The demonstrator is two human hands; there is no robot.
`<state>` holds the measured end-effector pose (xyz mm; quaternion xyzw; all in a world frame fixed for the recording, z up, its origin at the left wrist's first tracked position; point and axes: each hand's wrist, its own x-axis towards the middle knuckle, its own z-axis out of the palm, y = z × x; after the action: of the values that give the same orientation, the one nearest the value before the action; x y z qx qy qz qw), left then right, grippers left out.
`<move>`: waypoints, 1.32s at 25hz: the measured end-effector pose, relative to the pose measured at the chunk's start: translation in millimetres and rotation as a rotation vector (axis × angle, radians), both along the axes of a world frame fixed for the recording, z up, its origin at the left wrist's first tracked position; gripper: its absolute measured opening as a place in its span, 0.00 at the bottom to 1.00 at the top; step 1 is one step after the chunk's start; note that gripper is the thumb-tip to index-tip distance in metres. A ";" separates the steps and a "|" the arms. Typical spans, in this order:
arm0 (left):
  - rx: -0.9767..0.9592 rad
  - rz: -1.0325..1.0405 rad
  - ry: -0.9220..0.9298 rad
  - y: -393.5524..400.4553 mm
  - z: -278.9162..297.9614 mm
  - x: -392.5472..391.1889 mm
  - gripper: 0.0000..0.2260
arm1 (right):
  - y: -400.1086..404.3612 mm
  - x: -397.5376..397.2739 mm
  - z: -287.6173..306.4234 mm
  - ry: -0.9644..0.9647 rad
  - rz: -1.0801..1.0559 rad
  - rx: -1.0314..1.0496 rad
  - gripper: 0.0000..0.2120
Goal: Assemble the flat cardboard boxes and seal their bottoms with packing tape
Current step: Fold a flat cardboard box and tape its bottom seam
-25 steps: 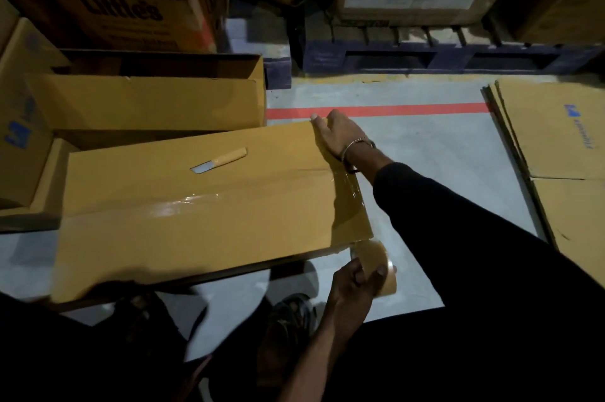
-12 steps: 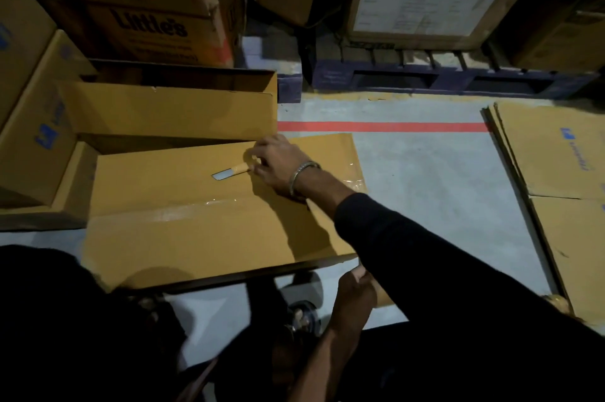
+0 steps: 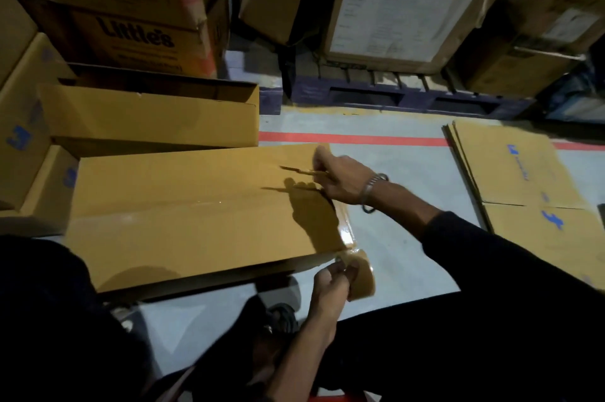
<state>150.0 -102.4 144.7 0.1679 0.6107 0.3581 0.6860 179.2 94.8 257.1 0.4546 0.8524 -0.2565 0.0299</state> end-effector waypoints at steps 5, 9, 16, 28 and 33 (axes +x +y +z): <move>-0.084 0.158 -0.026 6.9 -7.4 4.8 0.05 | -51.1 125.2 23.2 0.094 -0.306 -0.164 0.04; -0.087 0.294 -0.042 3.9 -1.5 7.8 0.20 | -70.6 161.5 13.4 0.010 -0.613 -0.269 0.17; -0.049 0.185 -0.149 2.8 9.9 2.9 0.27 | -62.2 138.8 -9.1 -0.025 -0.358 -0.416 0.18; -0.104 0.191 -0.011 -0.9 -17.1 13.0 0.28 | -67.3 97.6 -43.4 -0.120 0.019 -0.224 0.28; -0.081 0.150 0.041 -5.7 -18.3 12.1 0.13 | -60.4 95.6 -20.2 0.068 -0.042 -0.200 0.16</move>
<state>162.1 -108.1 126.4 0.1012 0.6497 0.3799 0.6507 274.8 34.3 236.9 0.4584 0.8133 -0.3561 0.0409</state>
